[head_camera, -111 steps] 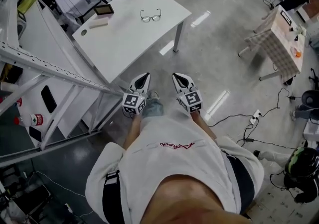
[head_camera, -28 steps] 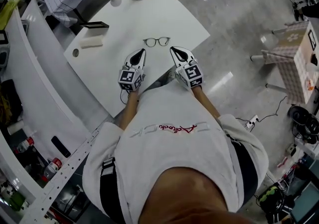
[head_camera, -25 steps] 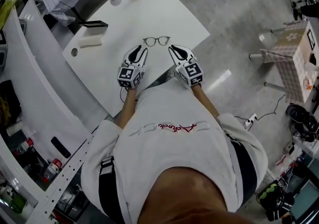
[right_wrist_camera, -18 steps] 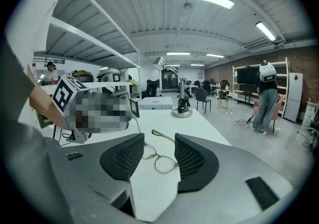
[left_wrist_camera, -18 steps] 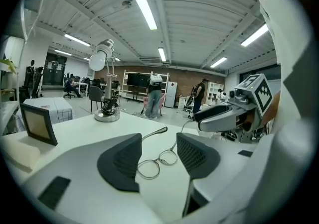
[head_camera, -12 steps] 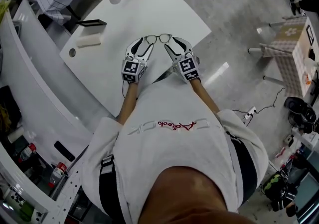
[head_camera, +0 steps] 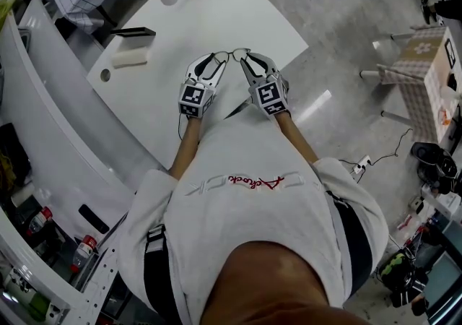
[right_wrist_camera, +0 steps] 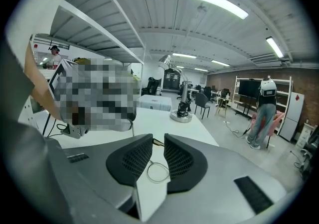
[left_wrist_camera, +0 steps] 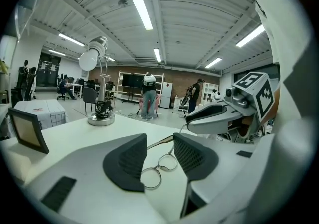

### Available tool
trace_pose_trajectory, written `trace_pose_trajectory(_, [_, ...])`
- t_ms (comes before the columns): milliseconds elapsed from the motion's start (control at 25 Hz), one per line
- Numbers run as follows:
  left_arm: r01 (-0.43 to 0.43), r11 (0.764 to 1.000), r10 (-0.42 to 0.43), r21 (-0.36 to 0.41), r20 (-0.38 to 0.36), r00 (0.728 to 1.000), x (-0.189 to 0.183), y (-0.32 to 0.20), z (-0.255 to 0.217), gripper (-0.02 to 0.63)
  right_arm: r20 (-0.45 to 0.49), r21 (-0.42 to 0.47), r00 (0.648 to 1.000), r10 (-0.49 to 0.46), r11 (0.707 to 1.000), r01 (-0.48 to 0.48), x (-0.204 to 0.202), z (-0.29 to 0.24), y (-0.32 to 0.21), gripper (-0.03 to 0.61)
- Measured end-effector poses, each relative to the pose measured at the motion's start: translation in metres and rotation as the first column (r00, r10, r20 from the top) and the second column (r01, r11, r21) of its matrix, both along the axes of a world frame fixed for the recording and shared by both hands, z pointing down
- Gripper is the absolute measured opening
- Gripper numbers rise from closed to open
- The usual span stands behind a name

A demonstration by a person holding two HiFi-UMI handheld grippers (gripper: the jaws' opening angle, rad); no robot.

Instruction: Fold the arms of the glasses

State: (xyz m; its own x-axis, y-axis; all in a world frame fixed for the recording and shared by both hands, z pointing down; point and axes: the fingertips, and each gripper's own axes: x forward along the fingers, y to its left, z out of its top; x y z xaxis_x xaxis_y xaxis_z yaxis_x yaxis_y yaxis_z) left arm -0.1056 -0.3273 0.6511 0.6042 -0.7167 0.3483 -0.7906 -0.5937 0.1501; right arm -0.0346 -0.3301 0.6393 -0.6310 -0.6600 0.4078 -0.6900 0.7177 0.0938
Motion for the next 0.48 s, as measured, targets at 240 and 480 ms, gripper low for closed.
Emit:
trace_pose_trajectory(240, [-0.023, 1.000, 0.023, 0.000, 0.003, 1.000, 0.009, -0.008, 0.001, 0.195, 0.001, 0.008, 1.000, -0.010, 1.000, 0.010, -0.002, -0.003, -0.005, 0.094])
trace_pose_trajectory(480, [-0.076, 0.997, 0.076, 0.008, 0.022, 0.997, 0.017, -0.012, 0.004, 0.198, 0.034, -0.003, 0.999, -0.007, 1.000, 0.007, -0.002, -0.006, -0.008, 0.094])
